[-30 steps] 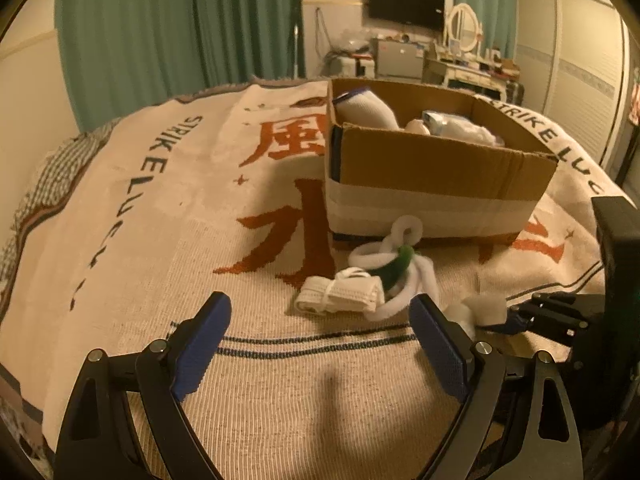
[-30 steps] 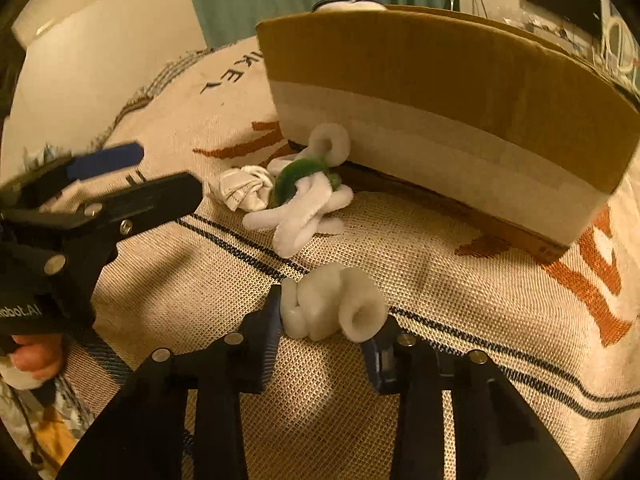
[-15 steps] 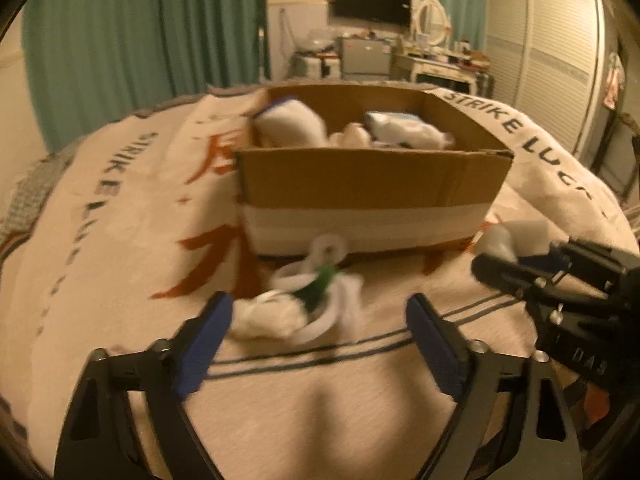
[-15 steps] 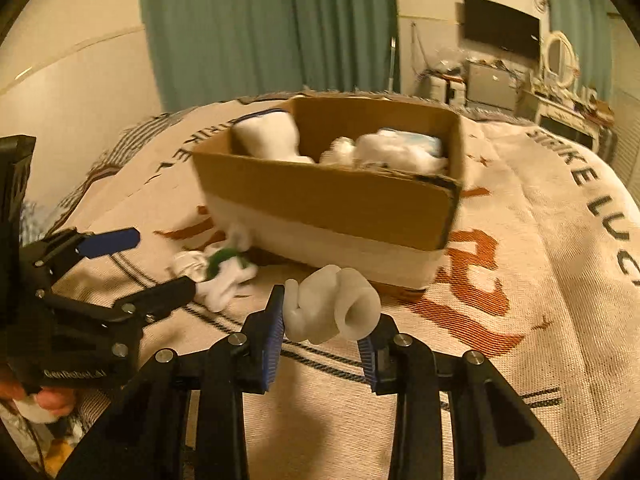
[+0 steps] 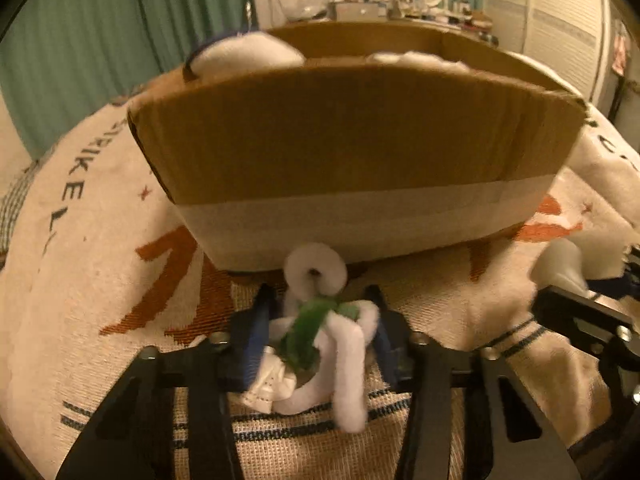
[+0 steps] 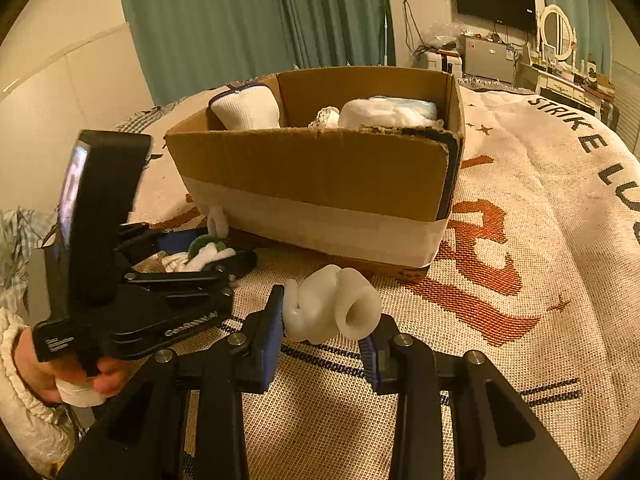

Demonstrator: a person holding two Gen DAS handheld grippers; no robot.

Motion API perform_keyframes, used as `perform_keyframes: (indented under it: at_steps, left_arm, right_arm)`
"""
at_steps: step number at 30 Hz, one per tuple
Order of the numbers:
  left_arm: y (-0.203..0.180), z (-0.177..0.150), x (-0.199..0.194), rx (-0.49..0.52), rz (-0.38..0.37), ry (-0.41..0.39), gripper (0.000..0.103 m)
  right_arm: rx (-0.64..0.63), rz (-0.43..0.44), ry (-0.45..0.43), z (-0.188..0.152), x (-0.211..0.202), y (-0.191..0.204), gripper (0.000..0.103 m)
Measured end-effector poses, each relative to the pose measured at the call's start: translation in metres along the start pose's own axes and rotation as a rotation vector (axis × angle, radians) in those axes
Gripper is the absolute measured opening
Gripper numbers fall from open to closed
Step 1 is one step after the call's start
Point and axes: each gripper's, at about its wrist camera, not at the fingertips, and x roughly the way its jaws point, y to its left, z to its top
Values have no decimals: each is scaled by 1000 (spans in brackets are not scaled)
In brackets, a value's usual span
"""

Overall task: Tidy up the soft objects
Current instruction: 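Grasp the white foam piece with the right gripper while the left grasps the green-tied sock, then place both held items into the box and release them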

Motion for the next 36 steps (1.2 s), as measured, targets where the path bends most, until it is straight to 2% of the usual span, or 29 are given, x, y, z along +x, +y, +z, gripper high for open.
perform_keyframes:
  at_steps: [4, 5, 9, 15, 22, 29, 36]
  left_arm:
    - [5, -3, -24, -21, -33, -38, 32]
    - [7, -3, -33, -34, -52, -48, 27]
    - [16, 0, -68, -71, -119, -96, 27]
    - [20, 25, -109, -65, -159, -172, 27]
    - [15, 57, -151, -7, -141, -268, 27]
    - [15, 102, -145, 1, -119, -305, 27]
    - [18, 149, -101, 1, -96, -288, 27]
  right_arm:
    - [-11, 5, -19, 1, -5, 2, 34]
    - [-14, 4, -21, 1, -7, 3, 34]
    - [-20, 7, -33, 2, -17, 8, 34]
    - [-47, 7, -99, 13, -49, 21, 34]
    - [-89, 3, -180, 47, -89, 28, 35]
    - [-104, -17, -233, 107, -98, 13, 35]
    - [-53, 11, -207, 152, -62, -16, 35]
